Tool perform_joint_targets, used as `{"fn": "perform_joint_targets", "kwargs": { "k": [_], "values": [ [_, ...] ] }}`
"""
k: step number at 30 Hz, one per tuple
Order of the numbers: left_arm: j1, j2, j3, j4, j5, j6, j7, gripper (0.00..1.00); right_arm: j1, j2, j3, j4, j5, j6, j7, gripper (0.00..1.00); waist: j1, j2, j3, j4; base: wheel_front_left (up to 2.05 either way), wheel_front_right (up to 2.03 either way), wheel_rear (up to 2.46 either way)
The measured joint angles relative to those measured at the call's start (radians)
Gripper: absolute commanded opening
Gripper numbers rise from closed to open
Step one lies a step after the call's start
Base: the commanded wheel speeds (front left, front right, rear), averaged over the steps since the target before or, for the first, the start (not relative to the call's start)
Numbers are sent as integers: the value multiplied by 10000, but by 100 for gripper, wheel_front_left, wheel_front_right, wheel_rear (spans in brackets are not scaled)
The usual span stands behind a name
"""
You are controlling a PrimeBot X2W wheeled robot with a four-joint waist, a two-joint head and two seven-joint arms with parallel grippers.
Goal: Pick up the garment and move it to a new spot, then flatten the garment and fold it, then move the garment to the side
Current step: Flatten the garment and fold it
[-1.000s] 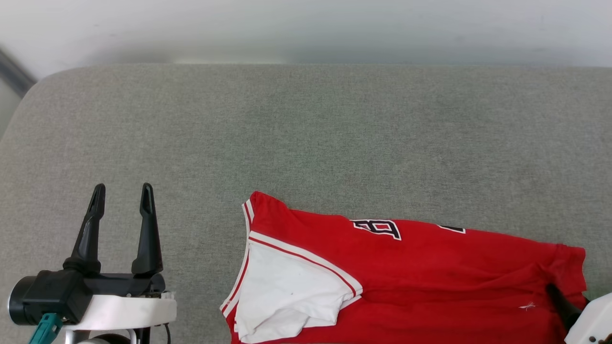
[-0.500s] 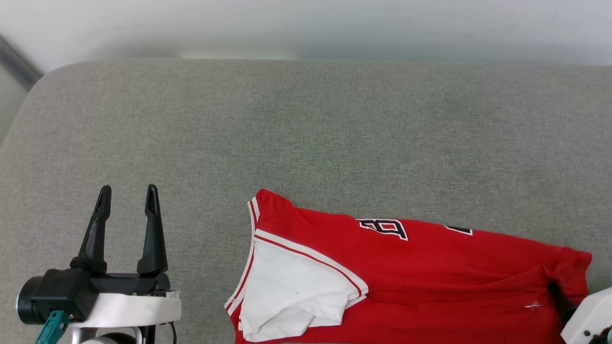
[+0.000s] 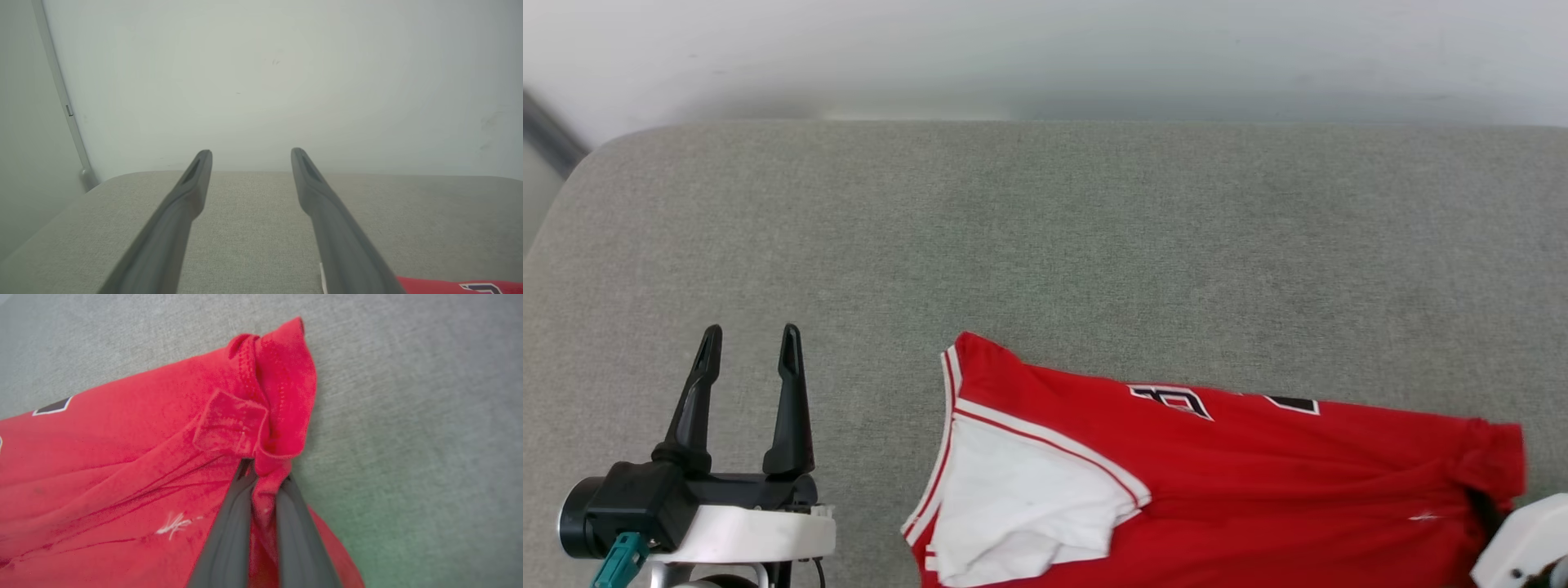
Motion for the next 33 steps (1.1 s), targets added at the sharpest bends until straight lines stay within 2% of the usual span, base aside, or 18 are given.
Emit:
{"fn": "perform_joint_targets", "kwargs": {
  "k": [7,11,15,25,30,33],
  "values": [
    [27,54,-42,54,-48,-8,0,100,-289,-535,-872,92,-374,-8,-259,0,1,0,-140,-109,0,0,0],
    [68,73,-36,105,-61,-8,0,100,-279,-583,-688,-259,-418,-10,-109,0,1,0,-273,-133,0,0,0],
    [138,58,27,132,-75,-8,0,100,-81,-303,-395,-1231,-211,-13,236,0,1,0,-447,-152,0,0,0],
    [441,-61,31,163,-92,-8,0,100,816,566,1396,-3707,-61,-13,1741,0,0,0,-962,-134,0,0,0],
    [514,-100,38,144,-94,-8,-2,100,975,788,2428,-4052,577,-13,2209,0,0,0,-1148,41,0,0,0],
    [616,-109,48,134,-94,-8,0,100,977,786,2905,-3858,1457,-15,1960,0,0,0,-1212,172,0,0,0]
  ]
}}
